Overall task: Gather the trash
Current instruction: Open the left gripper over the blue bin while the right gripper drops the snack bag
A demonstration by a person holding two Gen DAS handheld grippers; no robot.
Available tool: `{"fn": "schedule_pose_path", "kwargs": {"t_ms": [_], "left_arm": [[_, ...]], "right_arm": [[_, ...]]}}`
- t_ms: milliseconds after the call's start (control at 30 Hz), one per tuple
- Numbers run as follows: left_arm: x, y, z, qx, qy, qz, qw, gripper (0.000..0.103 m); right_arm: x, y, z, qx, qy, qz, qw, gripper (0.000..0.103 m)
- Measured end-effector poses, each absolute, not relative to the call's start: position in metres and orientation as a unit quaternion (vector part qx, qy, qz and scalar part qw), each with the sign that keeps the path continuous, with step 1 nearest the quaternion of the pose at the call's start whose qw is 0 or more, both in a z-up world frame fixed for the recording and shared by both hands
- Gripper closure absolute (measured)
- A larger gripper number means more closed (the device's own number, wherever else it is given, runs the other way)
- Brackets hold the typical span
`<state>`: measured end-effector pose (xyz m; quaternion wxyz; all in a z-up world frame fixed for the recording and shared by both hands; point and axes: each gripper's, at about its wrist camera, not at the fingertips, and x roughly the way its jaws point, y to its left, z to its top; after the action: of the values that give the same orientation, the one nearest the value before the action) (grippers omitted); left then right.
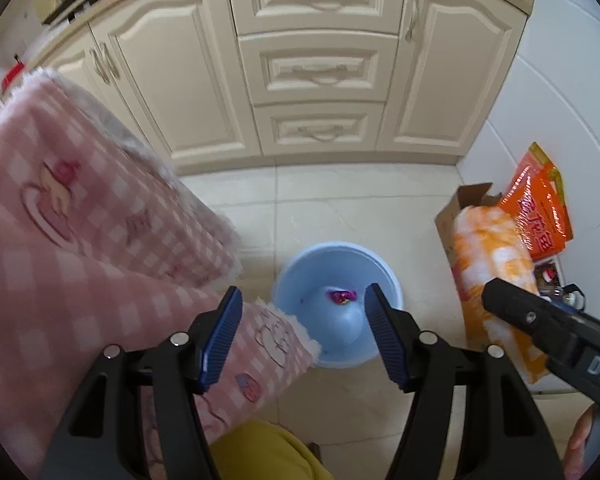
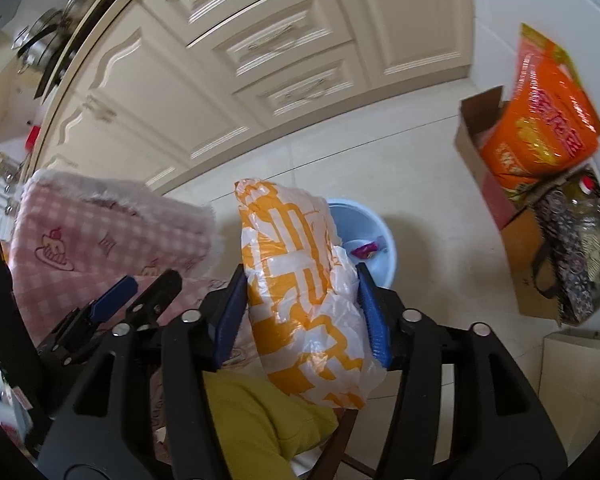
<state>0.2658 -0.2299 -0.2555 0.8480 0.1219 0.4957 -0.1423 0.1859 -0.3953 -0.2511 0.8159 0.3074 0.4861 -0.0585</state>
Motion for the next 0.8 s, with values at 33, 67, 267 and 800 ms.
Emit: {"fn": "schedule_pose_path", "kwargs": {"t_ms": [33, 67, 267, 800], "left_arm": [[0.267, -0.228, -0.254, 0.121, 0.492, -0.139, 0.851, 0.04], [0.268, -0.226, -0.251, 0.116, 0.491, -0.135, 0.853, 0.04], [0.27, -0.225, -0.248, 0.11, 0.488, -0.136, 0.855, 0.04], [0.231, -0.237, -0.226, 0.095, 0.486, -0.198, 0.846, 0.04]], "right_arm": [[0.187, -0.395, -0.248, 0.308, 0.482, -0.056, 0.819, 0.034], [0.187, -0.395, -0.247, 0.308, 0.479, -0.056, 0.82, 0.033], [0.184, -0.396, -0.238, 0.293, 0.48, -0.063, 0.824, 0.033], [0.132, -0.39, -0.211, 0.283, 0.465, -0.102, 0.832, 0.033]]}}
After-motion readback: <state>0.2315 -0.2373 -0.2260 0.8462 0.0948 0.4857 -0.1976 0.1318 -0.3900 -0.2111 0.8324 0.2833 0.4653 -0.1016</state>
